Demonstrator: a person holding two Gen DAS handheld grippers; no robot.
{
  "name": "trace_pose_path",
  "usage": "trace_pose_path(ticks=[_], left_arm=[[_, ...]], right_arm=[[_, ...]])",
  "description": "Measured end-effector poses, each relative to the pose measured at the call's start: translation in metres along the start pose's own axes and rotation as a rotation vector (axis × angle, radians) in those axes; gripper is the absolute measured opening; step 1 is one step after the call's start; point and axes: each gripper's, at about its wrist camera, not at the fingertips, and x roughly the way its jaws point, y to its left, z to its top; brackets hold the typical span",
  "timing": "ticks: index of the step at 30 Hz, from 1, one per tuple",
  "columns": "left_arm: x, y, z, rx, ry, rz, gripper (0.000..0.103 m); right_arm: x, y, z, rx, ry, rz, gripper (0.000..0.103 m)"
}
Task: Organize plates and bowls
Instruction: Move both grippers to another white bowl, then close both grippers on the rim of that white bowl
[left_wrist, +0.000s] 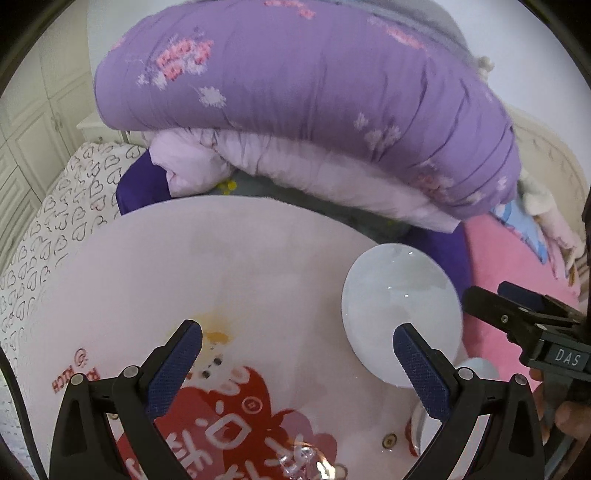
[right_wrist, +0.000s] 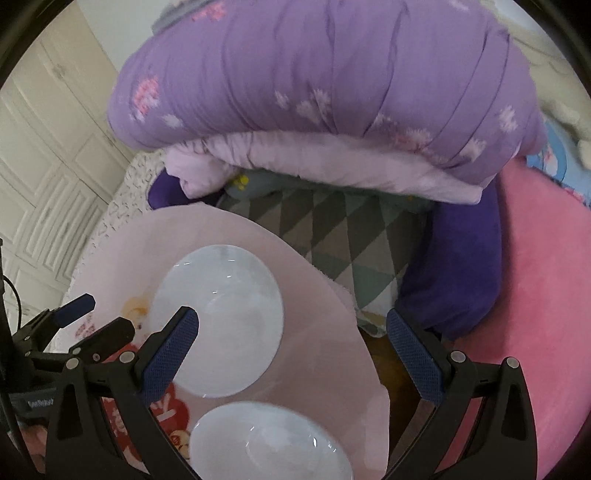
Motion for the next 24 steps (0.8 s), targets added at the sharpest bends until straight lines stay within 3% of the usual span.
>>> trace_pose_path(ticks=[10, 18, 22, 24], left_arm=[[0.057, -0.009, 0.012, -0.008, 0.082, -0.030, 0.089], [0.087, -0.014, 0.016, -0.020, 0.166, -0.098, 0.050], [0.089, -0.014, 0.018, -0.025, 0.163, -0.122, 0.037], [0.090, -0.018, 0.019, -0.013, 0.161, -0.138, 0.023]], right_arm=[[0.028, -0.004, 0.003, -0.008, 0.071, -0.011, 0.080], [0.039, 0.001, -0.003, -0.014, 0.115, 0.004, 0.052], [0.040, 0.003, -0.004, -0.011, 0.122, 0.015, 0.028], [0.040, 0.005, -0.006, -0.008, 0.124, 0.030, 0.020]])
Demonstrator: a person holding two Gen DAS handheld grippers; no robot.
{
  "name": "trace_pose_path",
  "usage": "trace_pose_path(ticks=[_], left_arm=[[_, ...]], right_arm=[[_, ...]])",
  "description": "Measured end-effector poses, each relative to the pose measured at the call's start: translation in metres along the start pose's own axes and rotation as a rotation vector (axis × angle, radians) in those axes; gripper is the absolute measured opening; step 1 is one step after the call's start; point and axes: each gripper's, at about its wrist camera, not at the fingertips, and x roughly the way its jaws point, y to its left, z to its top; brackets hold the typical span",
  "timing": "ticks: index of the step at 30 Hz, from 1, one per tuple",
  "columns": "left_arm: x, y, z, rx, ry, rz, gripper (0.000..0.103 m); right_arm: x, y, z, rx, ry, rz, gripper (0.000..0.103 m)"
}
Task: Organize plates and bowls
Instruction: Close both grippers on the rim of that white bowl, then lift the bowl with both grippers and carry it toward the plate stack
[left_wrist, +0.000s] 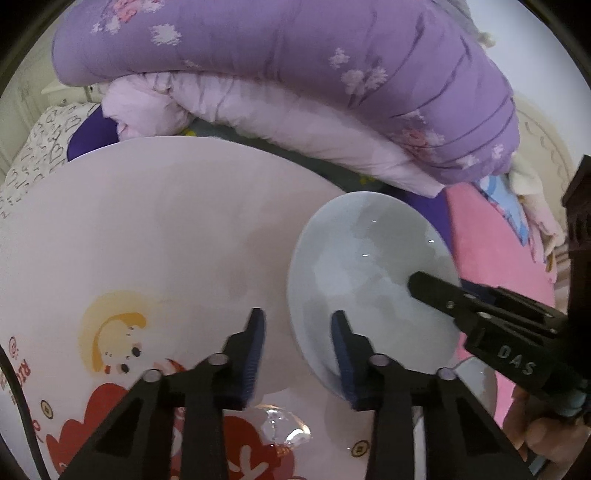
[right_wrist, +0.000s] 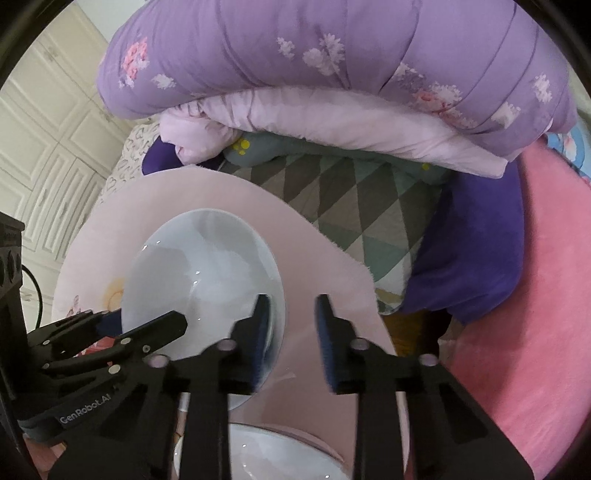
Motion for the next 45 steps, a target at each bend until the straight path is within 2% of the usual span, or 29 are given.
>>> trace_pose_path(ticks=[2, 3, 13, 23, 32, 40, 45], left_arm=[[-0.004, -0.003, -0.005, 0.013, -0.005, -0.004, 0.015], [-0.004, -0.006, -0.007, 0.019, -0.010, 0.012, 0.015], [-0.015, -0.003, -0.018, -0.004, -0.013, 0.015, 0.013], [-0.041, 0.001, -0.027, 0.000, -0.034, 0.019, 0.013], [-0.101, 0.005, -0.050, 0.010, -0.102, 0.001, 0.013], [-0.168, 0.006, -0.091, 0.028, -0.166, -0.023, 0.013], [-0.206, 0.005, -0.124, 0.054, -0.176, -0.052, 0.014]], right_arm=[[-0.001, 0.002, 0.000, 0.001, -0.003, 0.011, 0.009], [-0.001, 0.005, -0.001, 0.001, -0.004, 0.009, 0.009], [-0.006, 0.010, -0.004, 0.022, -0.016, 0.022, 0.008], [-0.019, 0.022, -0.009, 0.019, -0.039, 0.031, 0.008], [-0.060, 0.052, -0.021, -0.015, -0.106, 0.031, 0.008], [-0.106, 0.080, -0.044, -0.047, -0.177, 0.019, 0.008], [-0.136, 0.092, -0.067, -0.052, -0.213, 0.018, 0.008]])
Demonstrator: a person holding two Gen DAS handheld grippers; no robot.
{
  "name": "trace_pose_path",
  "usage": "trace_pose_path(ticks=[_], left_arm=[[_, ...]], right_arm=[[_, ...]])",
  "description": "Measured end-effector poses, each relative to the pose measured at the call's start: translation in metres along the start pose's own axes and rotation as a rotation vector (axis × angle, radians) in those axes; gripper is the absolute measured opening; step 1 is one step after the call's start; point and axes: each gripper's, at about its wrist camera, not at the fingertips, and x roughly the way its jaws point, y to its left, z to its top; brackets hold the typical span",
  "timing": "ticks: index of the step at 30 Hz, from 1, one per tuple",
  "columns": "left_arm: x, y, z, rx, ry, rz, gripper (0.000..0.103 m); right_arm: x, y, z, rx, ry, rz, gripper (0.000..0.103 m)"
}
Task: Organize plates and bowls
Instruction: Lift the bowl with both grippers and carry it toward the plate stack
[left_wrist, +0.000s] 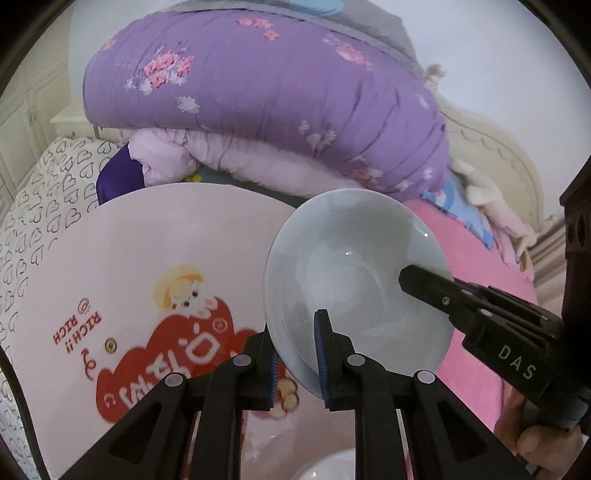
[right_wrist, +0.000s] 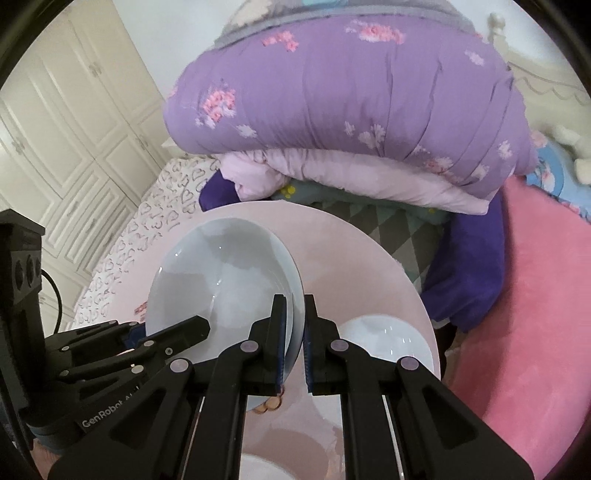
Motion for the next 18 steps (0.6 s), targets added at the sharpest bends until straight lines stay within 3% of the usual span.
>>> trace_pose_path(ticks=[7, 18], left_arm=[[-0.051, -0.012, -0.043, 0.043, -0.018, -0.019, 0.014], [-0.085, -0.035, -0.103, 0.084, 0.011, -0.058, 0.015]], right_arm=[[-0.037, 0.010, -0.035, 0.008, -0.037, 0.000, 0.008], [-0.073, 0.007, -0.105, 0.048, -0.062, 0.008, 0.008]])
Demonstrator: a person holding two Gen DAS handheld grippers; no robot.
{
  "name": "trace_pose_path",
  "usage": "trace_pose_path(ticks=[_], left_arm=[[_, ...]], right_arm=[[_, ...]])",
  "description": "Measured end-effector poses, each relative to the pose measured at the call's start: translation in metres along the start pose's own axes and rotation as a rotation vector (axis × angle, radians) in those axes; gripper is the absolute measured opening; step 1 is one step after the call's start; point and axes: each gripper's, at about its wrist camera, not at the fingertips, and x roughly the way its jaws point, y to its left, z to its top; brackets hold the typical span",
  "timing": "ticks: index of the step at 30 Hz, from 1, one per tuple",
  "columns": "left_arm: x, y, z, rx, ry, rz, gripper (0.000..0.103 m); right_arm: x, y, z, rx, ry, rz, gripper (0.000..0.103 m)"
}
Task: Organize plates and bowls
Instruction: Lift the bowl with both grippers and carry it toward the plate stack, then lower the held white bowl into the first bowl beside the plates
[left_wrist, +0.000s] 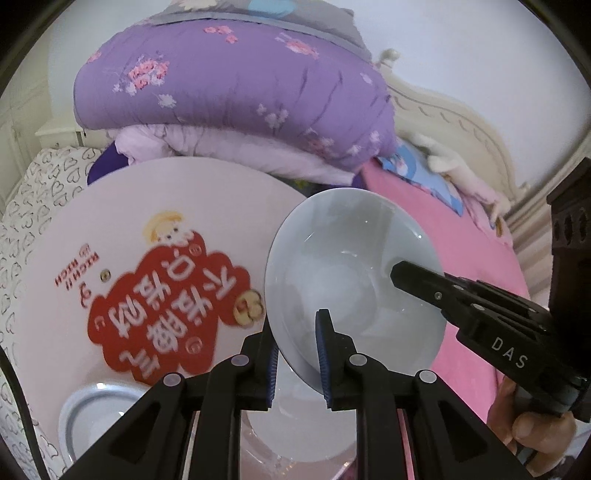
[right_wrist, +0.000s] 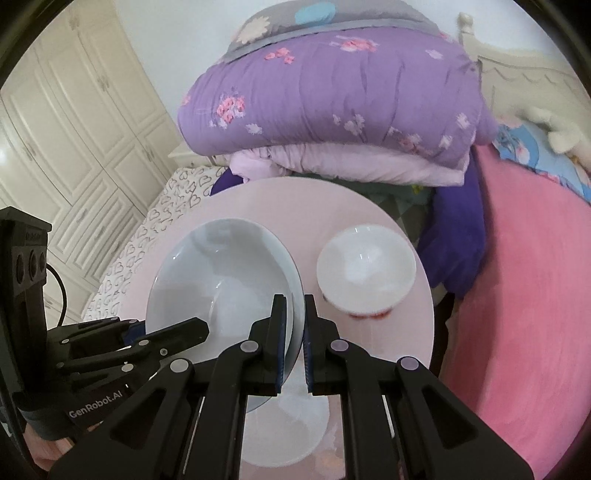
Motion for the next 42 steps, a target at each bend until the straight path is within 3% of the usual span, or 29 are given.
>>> trace_pose_path(ticks=[8, 18, 30, 42], left_arm=[[-0.003, -0.018, -0.032, 0.024, 0.008, 0.010, 0.016], [0.023, -0.019, -0.061, 0.022, 0.081, 0.041, 0.016], [0.059, -0.018, -0.079, 0.031, 0.161, 0.079, 0.017], [0.067, -0.024, -0.082, 0.077, 0.152, 0.112, 0.016]], right_arm=[[-0.008, -0.005, -0.036, 0.002, 0.014, -0.003, 0.008], [0.011, -0.010, -0.068, 0.000, 0.087, 0.006, 0.008], [0.039, -0.013, -0.084, 0.000, 0.165, 0.001, 0.008], [0.045, -0.017, -0.090, -0.002, 0.194, -0.011, 0.009]])
